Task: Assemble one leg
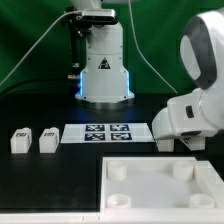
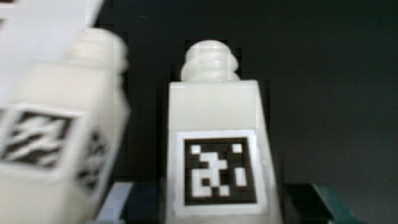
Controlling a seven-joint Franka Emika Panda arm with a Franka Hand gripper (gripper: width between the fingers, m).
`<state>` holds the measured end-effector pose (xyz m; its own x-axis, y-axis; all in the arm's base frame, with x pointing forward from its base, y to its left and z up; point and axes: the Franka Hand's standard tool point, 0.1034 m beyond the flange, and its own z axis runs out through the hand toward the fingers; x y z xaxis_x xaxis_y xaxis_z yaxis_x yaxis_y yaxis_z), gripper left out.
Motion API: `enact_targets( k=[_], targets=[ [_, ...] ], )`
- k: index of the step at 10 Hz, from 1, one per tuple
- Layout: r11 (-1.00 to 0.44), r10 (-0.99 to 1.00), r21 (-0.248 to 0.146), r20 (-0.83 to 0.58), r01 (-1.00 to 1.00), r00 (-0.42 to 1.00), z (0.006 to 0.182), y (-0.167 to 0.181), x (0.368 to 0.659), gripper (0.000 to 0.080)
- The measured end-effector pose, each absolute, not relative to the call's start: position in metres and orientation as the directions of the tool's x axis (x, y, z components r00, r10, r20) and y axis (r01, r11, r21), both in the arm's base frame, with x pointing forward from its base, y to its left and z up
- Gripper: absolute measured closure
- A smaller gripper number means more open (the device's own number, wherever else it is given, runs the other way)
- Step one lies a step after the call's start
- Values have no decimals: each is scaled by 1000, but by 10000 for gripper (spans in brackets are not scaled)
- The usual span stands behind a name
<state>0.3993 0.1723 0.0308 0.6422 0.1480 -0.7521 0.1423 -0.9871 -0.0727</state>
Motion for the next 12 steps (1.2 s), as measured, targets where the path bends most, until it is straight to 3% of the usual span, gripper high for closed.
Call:
enact_targets(
  k=[3, 5, 6, 7, 12],
  targets=[
    [-973, 232, -146, -656, 182, 718, 87, 145, 449, 508],
    [-974, 227, -138, -498, 182, 837, 128, 121, 472, 508],
    [-978, 206, -116, -434, 172, 877, 153, 111, 477, 508],
    [-980, 197, -97, -320, 175, 927, 167, 112, 486, 508],
    [-982, 175, -58, 107, 182, 979, 161, 105, 495, 508]
  ],
)
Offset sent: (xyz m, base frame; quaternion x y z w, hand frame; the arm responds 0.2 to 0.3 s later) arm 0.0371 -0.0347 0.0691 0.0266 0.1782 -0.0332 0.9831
